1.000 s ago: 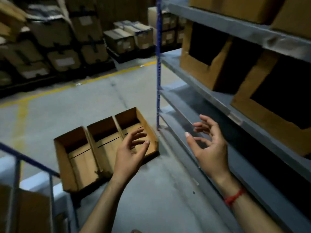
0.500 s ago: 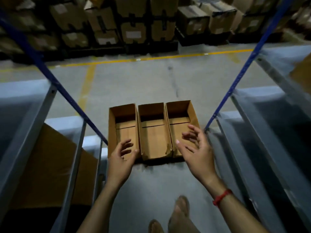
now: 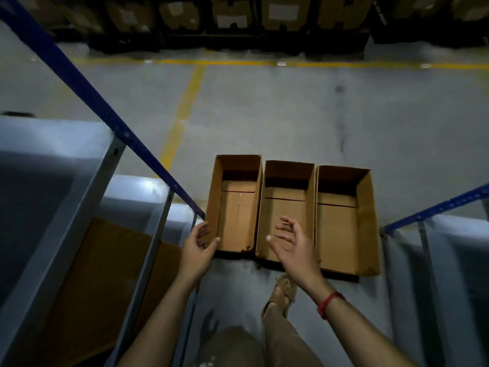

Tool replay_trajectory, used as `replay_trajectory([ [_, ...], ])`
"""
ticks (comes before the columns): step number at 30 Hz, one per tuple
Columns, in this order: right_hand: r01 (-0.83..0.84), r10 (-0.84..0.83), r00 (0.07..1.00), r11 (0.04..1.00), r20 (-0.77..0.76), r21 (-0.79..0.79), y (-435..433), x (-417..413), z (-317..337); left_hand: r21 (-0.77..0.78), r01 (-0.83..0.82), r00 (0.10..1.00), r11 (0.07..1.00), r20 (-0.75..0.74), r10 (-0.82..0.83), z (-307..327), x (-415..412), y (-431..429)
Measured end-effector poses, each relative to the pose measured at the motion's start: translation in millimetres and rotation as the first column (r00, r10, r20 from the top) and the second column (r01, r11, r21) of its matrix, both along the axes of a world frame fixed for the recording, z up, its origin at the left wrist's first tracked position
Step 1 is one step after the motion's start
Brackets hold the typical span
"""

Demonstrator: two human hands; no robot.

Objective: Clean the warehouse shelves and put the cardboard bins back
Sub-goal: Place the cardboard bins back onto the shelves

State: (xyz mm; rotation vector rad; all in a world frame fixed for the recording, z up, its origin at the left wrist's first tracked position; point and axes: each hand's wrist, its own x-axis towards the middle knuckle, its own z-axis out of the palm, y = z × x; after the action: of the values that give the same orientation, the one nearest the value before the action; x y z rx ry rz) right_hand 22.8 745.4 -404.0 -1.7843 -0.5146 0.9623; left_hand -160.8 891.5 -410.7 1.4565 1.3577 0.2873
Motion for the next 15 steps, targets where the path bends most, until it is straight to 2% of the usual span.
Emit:
replay_trajectory([
  [7,-0.172,0.142,0.981,0.954,-0.136,-0.246,54.7,12.4,-74.6,-0.167,-0.047,0.99,0.985,-0.136,0.024,-52.0,6.2,55.4],
  [12,-0.198,0.115,0.969,0.894,-0.22,-0.402,86.6,8.8,-146.4,-0.238,-0.01,0.962,0.971,-0.268,-0.056,-120.1,4.7,97.9],
  [15,-0.167,0.042,0.965,0.861,-0.26,-0.48,105.2,8.2,-195.1,-0.285,0.013,0.939,0.958,-0.325,-0.11,-169.9,5.5,123.1],
])
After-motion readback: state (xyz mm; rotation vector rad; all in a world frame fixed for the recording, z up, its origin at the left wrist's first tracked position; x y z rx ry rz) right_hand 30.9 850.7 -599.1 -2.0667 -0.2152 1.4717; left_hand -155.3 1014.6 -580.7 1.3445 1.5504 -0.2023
